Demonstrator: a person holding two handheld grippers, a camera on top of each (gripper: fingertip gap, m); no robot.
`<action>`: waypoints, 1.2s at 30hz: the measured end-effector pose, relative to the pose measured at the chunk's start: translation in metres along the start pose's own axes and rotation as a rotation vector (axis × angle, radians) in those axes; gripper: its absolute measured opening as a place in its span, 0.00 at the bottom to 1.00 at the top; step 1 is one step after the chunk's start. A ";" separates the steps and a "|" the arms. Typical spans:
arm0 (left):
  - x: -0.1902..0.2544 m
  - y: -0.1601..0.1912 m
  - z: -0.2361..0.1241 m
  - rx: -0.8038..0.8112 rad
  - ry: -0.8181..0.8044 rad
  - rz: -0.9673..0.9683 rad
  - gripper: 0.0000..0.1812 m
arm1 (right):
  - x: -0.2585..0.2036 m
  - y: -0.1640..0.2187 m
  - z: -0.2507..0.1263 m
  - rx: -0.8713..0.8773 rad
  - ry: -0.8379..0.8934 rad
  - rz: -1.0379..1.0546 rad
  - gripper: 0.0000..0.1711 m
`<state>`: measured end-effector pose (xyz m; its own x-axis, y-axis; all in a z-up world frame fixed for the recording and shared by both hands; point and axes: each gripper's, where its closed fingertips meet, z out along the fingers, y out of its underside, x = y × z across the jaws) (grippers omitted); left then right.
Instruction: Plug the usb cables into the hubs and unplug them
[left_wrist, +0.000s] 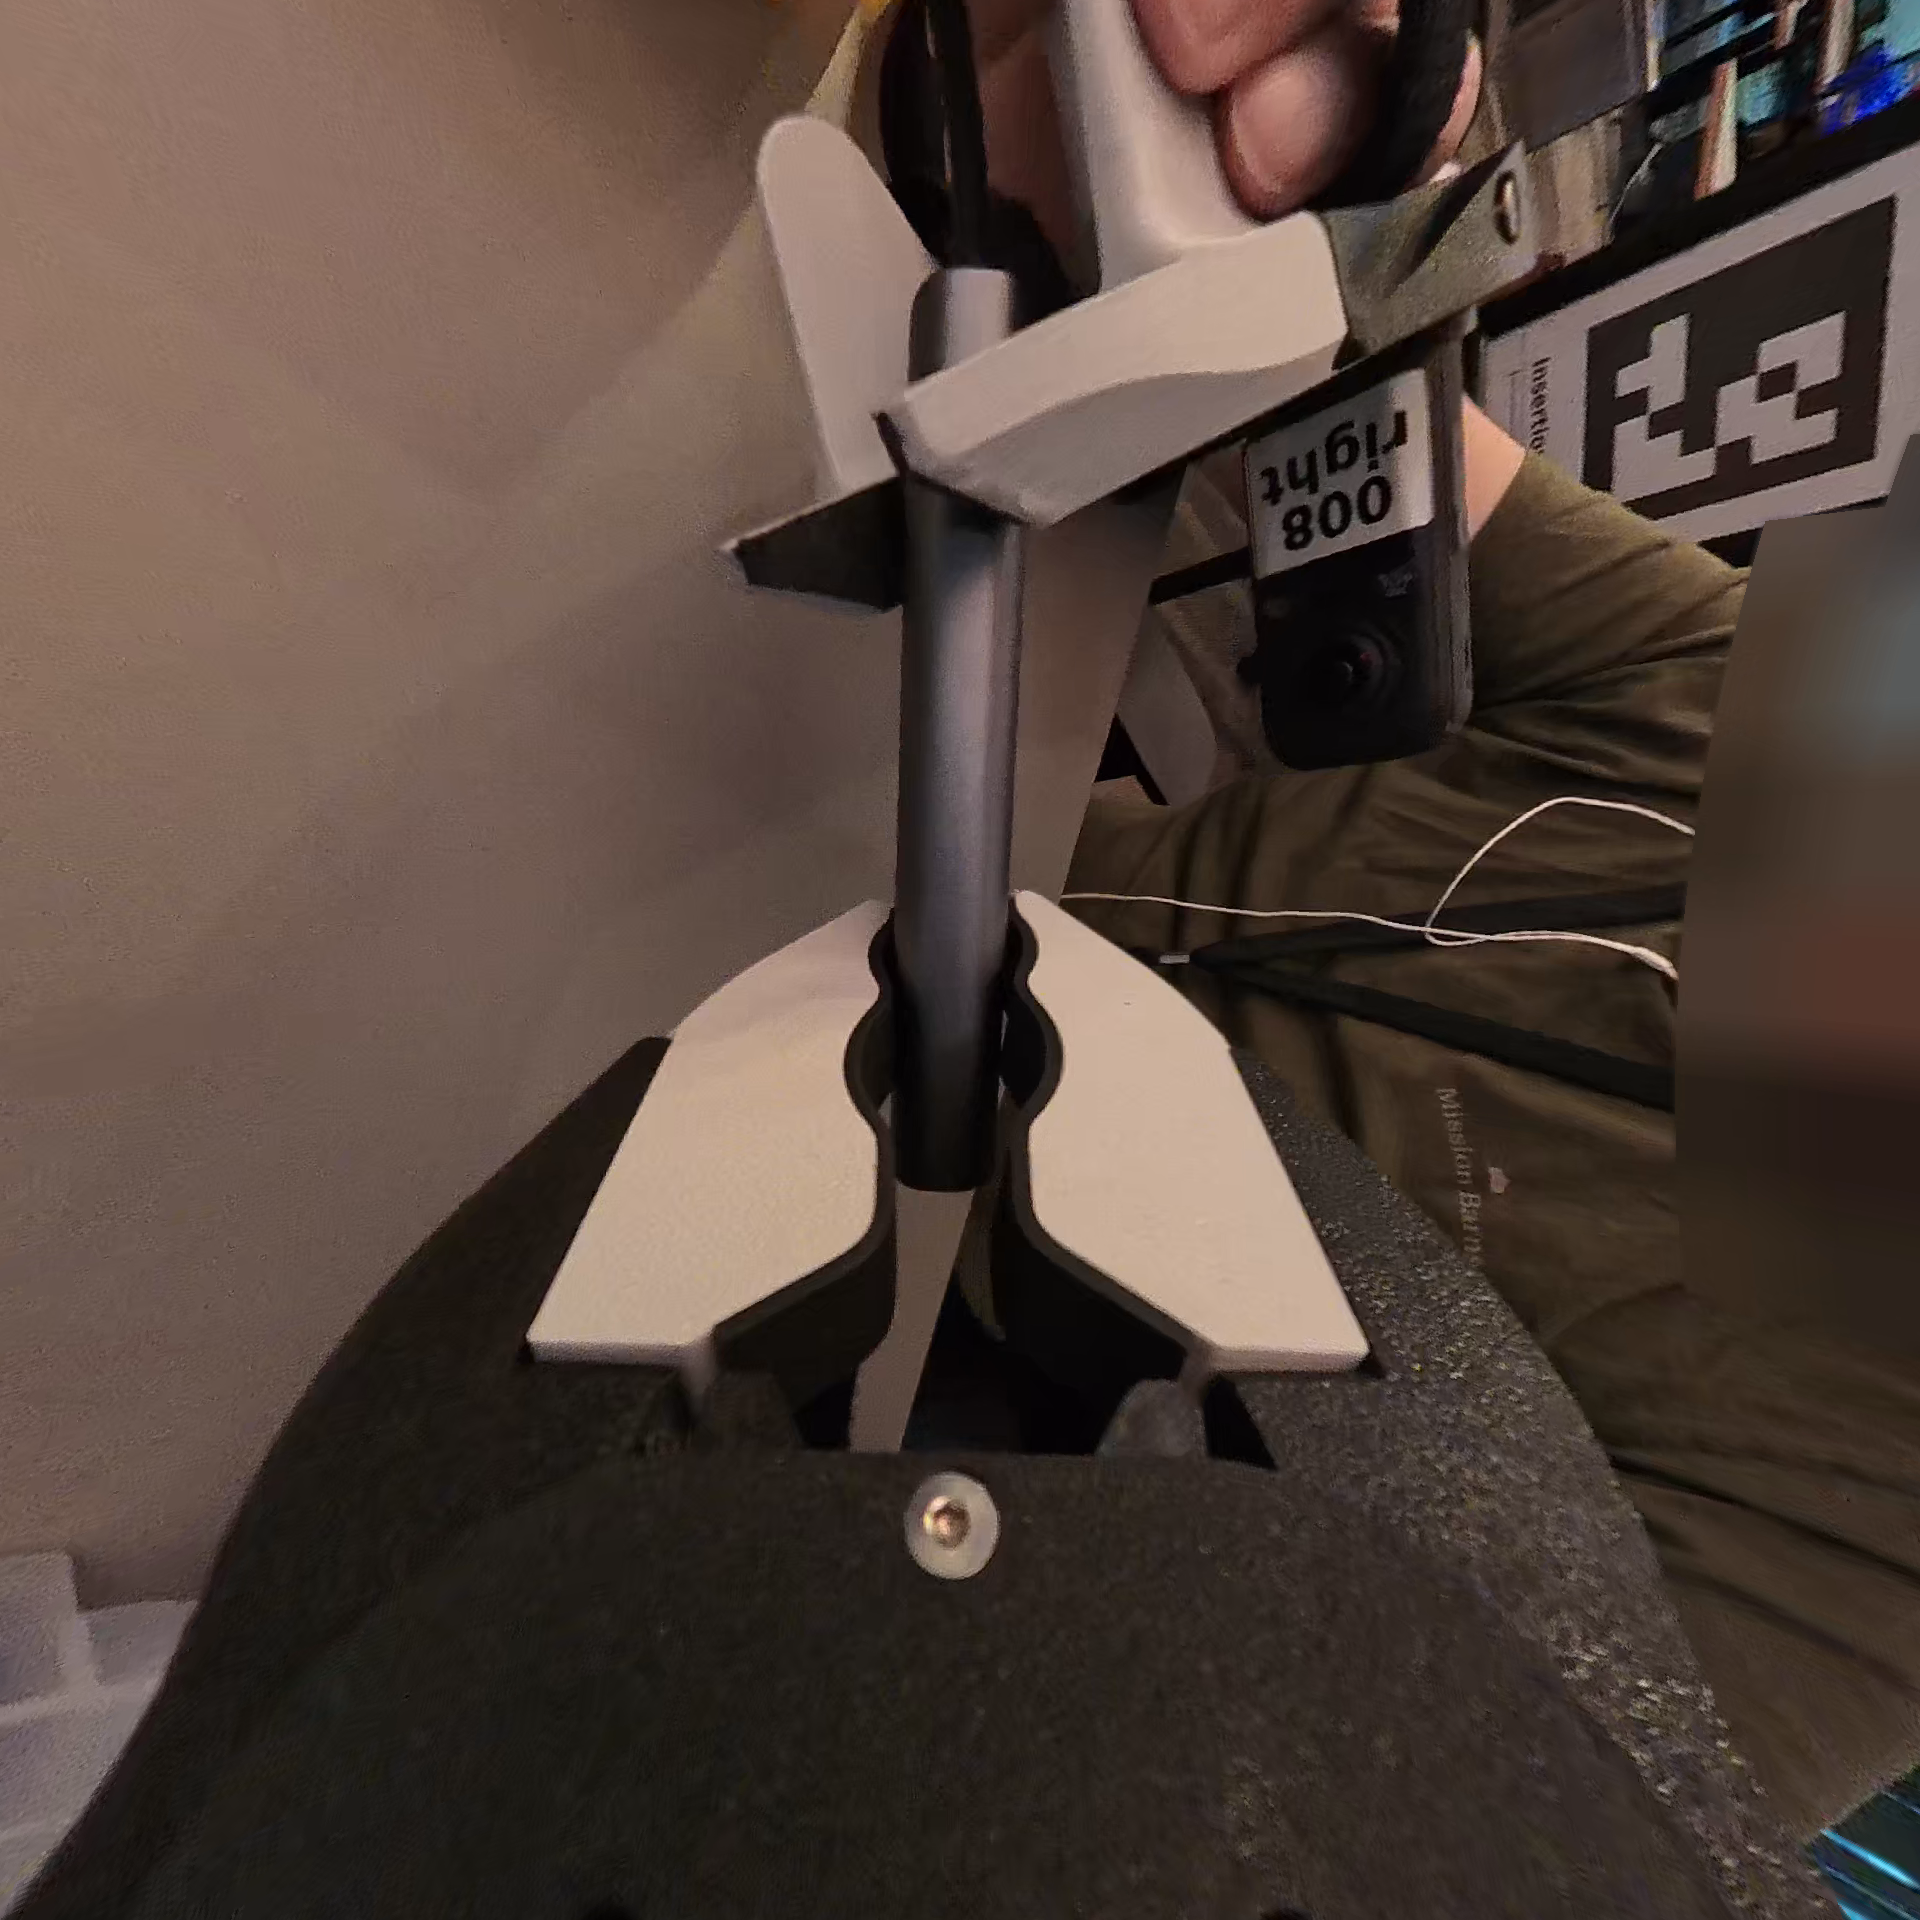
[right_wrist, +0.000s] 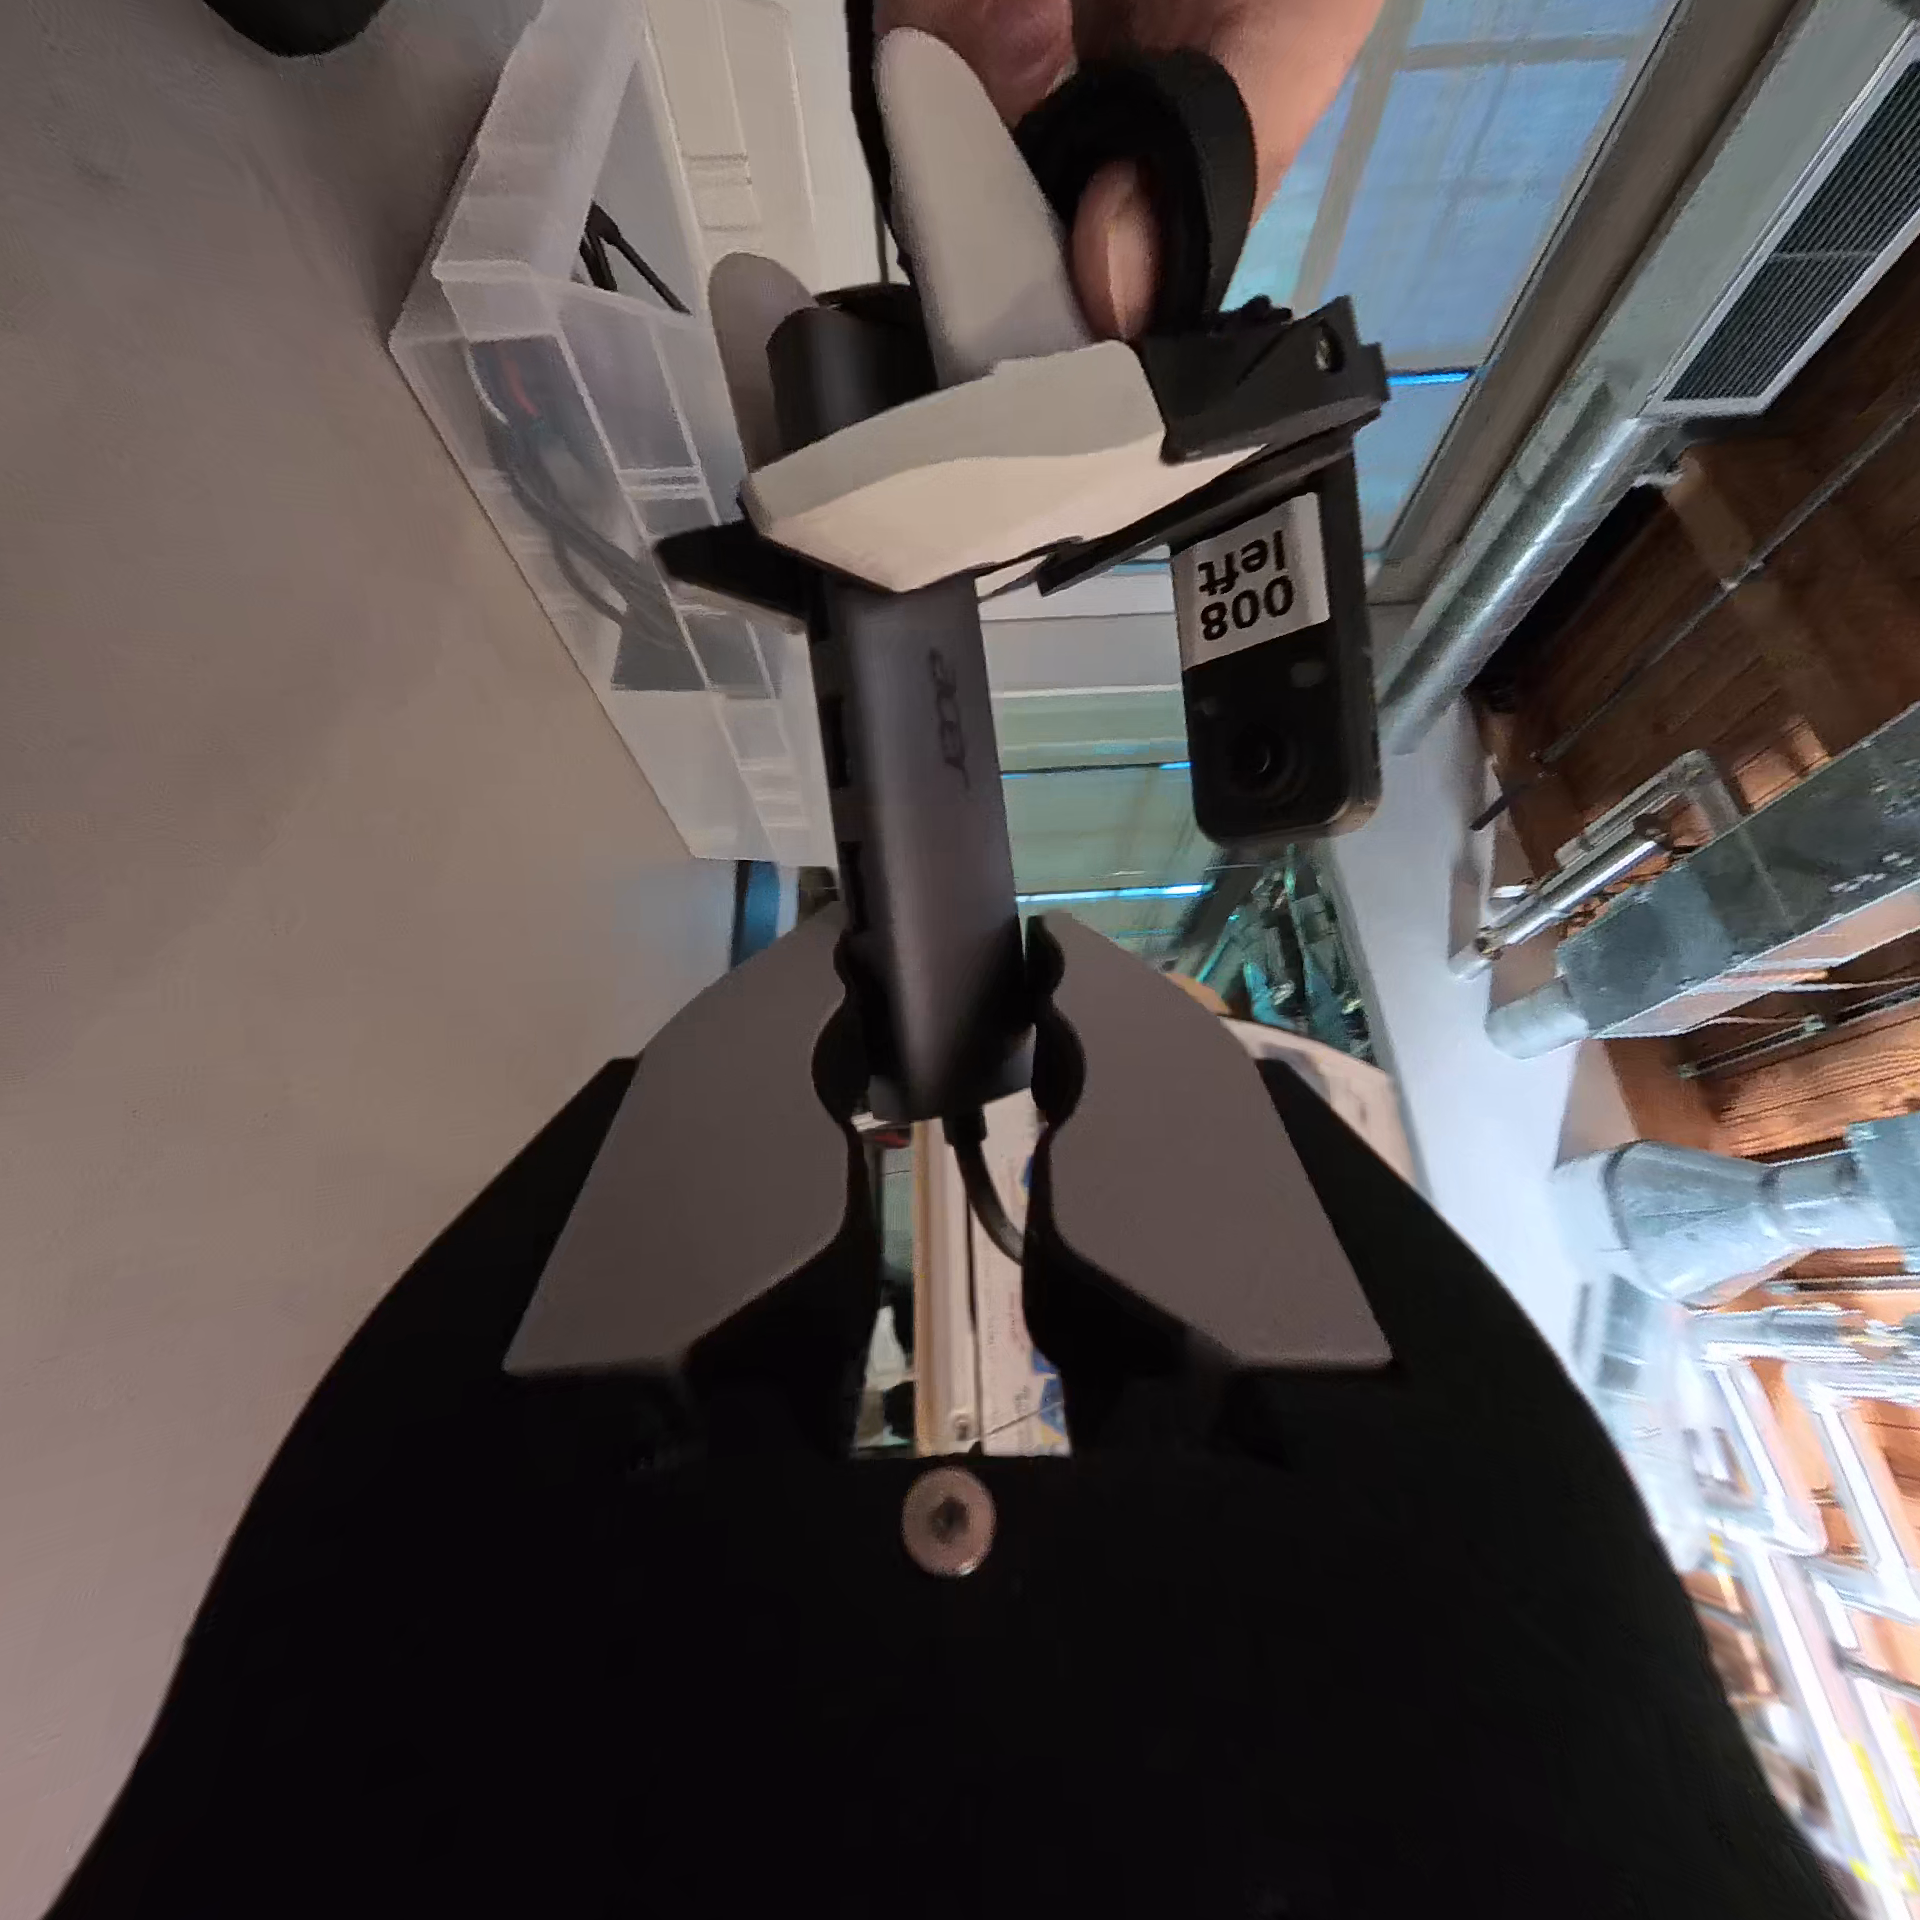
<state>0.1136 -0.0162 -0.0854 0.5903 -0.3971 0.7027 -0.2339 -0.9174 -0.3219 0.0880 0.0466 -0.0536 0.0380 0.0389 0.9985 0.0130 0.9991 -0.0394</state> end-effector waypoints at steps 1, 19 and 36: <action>-0.001 -0.004 -0.001 0.012 -0.001 -0.004 0.09 | -0.003 0.003 -0.001 -0.009 -0.020 0.016 0.16; -0.029 -0.009 -0.125 0.482 -0.858 0.347 0.15 | -0.136 0.083 -0.010 -0.502 -0.885 0.929 0.16; -0.083 0.113 -0.207 0.761 -1.068 0.000 0.19 | -0.147 0.079 -0.019 -0.591 -0.901 1.161 0.26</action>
<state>-0.1218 -0.0926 -0.0486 0.9895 0.1412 -0.0303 0.0503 -0.5334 -0.8444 0.1029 0.1194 -0.2043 -0.2745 0.9562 0.1018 0.7790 0.2832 -0.5595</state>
